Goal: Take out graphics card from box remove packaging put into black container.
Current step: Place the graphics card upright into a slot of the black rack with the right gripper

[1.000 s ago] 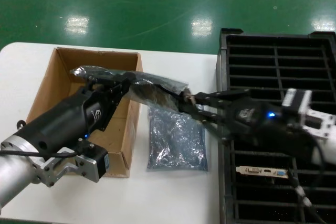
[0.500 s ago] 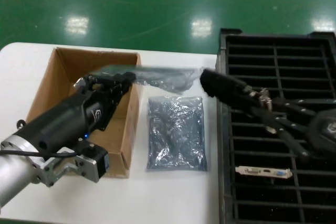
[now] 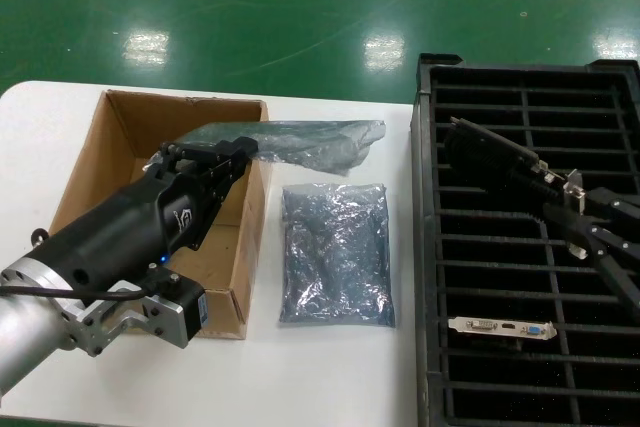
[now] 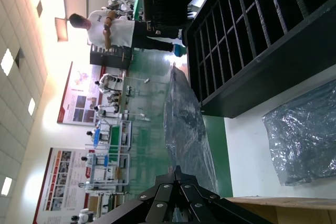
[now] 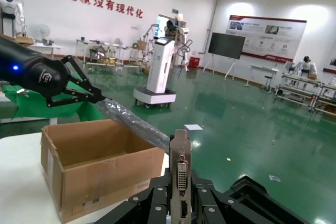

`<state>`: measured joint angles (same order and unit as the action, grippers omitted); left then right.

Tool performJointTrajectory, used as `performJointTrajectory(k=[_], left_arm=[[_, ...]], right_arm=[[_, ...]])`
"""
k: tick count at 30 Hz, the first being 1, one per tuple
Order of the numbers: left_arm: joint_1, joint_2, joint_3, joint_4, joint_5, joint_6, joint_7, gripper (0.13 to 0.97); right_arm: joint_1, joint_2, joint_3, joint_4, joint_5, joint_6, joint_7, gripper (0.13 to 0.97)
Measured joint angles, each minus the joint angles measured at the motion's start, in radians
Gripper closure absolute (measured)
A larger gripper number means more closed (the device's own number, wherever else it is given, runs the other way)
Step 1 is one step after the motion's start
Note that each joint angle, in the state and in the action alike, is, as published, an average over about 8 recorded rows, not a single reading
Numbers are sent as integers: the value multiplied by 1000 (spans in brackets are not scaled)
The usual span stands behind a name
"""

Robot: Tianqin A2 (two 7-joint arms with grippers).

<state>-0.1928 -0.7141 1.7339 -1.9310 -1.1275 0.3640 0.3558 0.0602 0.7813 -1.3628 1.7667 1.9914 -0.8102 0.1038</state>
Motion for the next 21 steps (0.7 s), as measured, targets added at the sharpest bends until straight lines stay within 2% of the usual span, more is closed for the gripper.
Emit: performJointTrajectory(k=[6, 10, 15, 21], left_arm=[[0, 0, 0, 0, 0, 0, 0, 958], [0, 0, 0, 0, 0, 0, 0, 958], [0, 0, 0, 0, 0, 0, 0, 958], [0, 0, 0, 0, 0, 0, 0, 958]], right_arm=[[2, 2, -3, 2, -2, 0, 2, 903], [52, 33, -56, 24, -47, -1, 42, 903], [189, 107, -189, 58, -169, -46, 162, 903], [392, 152, -341, 52, -317, -187, 297, 903]])
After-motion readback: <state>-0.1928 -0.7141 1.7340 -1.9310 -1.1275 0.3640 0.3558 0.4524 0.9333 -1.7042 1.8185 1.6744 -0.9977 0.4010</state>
